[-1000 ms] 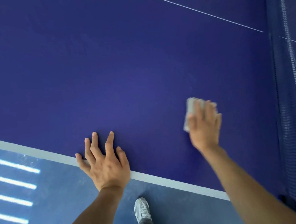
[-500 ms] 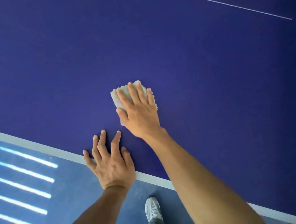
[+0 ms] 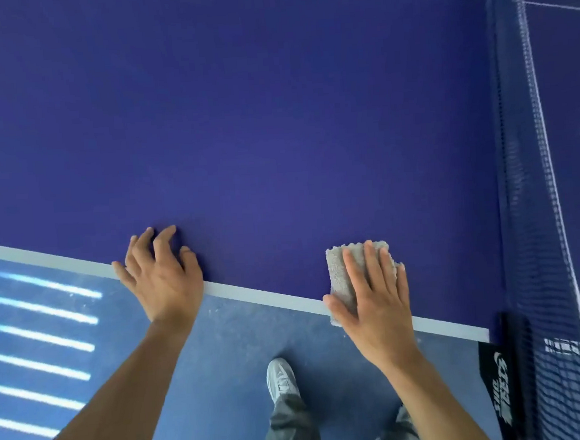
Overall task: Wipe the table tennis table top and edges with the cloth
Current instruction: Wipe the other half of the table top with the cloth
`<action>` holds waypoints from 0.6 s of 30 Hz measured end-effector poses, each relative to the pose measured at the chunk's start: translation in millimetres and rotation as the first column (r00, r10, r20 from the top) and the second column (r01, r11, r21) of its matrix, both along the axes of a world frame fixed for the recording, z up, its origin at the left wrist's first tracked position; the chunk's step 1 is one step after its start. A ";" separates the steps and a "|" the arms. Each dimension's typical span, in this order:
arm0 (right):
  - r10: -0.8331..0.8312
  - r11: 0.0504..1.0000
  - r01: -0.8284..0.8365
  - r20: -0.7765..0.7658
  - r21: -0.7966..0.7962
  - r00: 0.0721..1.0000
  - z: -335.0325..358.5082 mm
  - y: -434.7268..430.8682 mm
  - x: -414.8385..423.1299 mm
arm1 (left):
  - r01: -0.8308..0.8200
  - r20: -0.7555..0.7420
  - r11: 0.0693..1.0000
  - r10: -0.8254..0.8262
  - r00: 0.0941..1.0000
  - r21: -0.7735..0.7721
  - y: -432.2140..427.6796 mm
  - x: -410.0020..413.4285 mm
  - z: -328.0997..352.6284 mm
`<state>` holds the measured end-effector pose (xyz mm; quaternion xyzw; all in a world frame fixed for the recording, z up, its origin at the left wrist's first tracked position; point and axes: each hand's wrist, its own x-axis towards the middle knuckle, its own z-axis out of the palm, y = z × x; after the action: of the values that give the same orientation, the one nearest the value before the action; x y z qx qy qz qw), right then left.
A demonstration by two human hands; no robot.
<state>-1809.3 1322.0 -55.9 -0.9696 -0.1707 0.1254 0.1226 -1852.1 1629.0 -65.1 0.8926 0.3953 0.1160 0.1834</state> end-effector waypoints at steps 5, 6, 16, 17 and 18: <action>-0.176 0.967 0.191 -0.100 0.169 0.979 18.5 -59.5 -19.0 | 0.454 -0.022 0.886 -0.458 0.889 -0.096 -137.6 -6.6 32.9; -0.216 0.948 0.239 -0.128 0.209 0.968 24.7 -68.9 -25.8 | 0.440 -0.165 0.881 -0.466 0.869 -0.171 -165.5 -5.0 36.3; -0.256 0.799 0.342 -0.235 0.495 0.938 105.9 -171.9 -65.6 | 0.018 -0.239 0.768 -0.221 0.946 -0.641 -280.1 16.5 73.6; -0.237 0.790 0.323 -0.226 0.521 0.945 114.9 -183.6 -65.1 | -0.016 -0.151 0.675 -0.141 0.978 -0.738 -288.3 17.5 90.5; -0.215 0.781 0.301 -0.218 0.547 0.952 123.9 -195.7 -63.8 | -0.017 -0.071 0.590 -0.069 0.995 -0.807 -298.5 17.6 110.6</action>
<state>-1873.1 1126.3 68.0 -0.8897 -0.0566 0.1195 0.4369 -1834.5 1330.4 45.6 0.7229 0.4000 -0.1207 0.5503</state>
